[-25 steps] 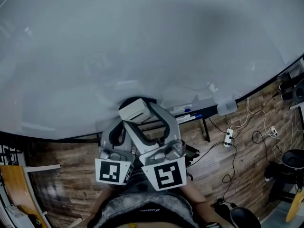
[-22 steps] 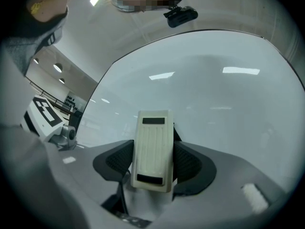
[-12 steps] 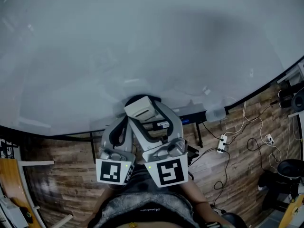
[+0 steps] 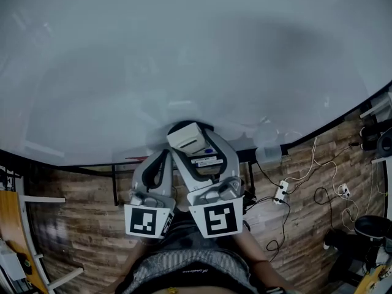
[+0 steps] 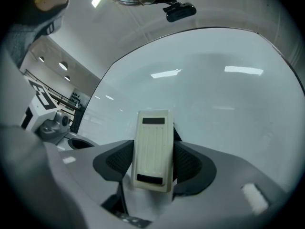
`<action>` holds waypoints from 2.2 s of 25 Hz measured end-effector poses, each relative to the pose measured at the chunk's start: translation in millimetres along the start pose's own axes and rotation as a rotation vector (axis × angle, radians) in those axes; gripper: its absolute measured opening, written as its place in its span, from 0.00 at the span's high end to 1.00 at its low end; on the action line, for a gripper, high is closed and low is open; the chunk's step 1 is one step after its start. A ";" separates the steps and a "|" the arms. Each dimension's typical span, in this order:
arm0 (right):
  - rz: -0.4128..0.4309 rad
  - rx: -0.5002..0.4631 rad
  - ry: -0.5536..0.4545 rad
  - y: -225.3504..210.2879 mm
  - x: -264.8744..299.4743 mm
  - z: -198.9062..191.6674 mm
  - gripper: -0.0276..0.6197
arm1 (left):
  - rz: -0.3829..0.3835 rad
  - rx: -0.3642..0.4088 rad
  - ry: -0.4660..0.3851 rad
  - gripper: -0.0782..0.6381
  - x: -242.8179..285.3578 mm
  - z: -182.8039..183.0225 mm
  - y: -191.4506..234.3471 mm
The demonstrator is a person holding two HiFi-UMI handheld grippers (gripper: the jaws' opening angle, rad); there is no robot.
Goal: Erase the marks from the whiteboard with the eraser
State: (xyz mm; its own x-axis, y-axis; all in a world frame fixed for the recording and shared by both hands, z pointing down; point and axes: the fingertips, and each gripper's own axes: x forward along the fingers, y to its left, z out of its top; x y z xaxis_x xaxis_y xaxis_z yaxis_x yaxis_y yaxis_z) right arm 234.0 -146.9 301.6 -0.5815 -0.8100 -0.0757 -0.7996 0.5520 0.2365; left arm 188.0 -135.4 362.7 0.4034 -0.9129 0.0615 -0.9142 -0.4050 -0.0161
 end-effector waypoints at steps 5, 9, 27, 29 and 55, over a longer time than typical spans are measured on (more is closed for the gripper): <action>0.035 0.014 -0.001 0.6 -0.4 0.1 0.55 | 0.006 -0.022 -0.006 0.89 -0.2 -3.5 -9.0; -0.004 0.014 0.001 -1.0 1.3 0.2 0.55 | -0.026 -0.043 0.006 0.89 -2.0 -4.1 -9.8; -0.103 -0.018 0.030 5.0 0.4 2.2 0.55 | -0.168 -0.037 -0.053 0.89 -3.8 6.4 -8.9; -0.102 -0.016 0.029 3.1 -2.1 1.8 0.55 | -0.178 -0.013 -0.051 0.89 -0.9 5.3 -14.0; -0.020 -0.036 0.017 -125.8 -68.4 -21.2 0.55 | -0.084 -0.026 -0.029 0.89 77.0 12.6 -129.2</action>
State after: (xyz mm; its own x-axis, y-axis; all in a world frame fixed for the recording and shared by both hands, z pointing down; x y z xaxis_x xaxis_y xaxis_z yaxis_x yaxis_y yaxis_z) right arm 377.6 -165.1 297.5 -0.5625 -0.8243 -0.0643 -0.8050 0.5283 0.2701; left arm 337.6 -154.0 356.9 0.4790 -0.8772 0.0321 -0.8778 -0.4788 0.0141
